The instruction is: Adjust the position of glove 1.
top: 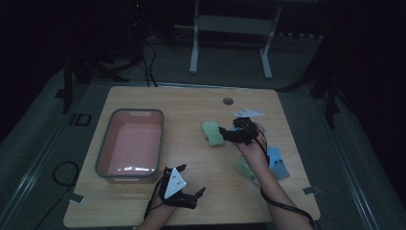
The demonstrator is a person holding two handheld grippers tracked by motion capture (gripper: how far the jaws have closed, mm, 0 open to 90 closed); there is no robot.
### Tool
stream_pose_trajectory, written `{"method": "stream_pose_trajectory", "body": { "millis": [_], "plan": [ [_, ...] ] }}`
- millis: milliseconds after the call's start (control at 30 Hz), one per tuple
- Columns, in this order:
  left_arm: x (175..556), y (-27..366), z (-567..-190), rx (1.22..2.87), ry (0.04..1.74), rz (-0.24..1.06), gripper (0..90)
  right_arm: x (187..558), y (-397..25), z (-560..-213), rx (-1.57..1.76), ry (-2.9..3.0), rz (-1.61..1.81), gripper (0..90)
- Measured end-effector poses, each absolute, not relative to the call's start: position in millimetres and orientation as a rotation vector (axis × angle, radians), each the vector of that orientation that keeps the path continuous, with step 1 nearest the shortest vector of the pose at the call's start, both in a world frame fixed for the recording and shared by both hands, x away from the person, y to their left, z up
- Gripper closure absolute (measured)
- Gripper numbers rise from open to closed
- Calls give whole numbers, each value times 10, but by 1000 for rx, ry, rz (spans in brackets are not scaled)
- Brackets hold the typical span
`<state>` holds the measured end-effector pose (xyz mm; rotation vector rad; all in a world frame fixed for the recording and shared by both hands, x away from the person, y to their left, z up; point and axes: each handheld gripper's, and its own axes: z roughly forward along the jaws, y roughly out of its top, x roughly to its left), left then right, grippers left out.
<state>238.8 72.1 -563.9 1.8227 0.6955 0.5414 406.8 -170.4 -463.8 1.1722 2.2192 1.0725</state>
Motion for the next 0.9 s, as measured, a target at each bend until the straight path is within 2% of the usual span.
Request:
{"method": "stream_pose_trajectory", "body": {
  "millis": [433,567,633,900],
  "plan": [
    [2387,719,-5640,1820,692,539,2,4384,-1331,-4962,1127,2320,963,522],
    [2387,720,-5640,1820,692,538,2,4449,-1286,-5048,1115,2342,942,527],
    [2387,719,-5640,1820,693,538,2,4524,-1253,-5137,1122,2357,924,565],
    [2386,719,-5641,1819,690,538,2,4693,-1216,-5335,1188,2387,856,607]
  ]
}}
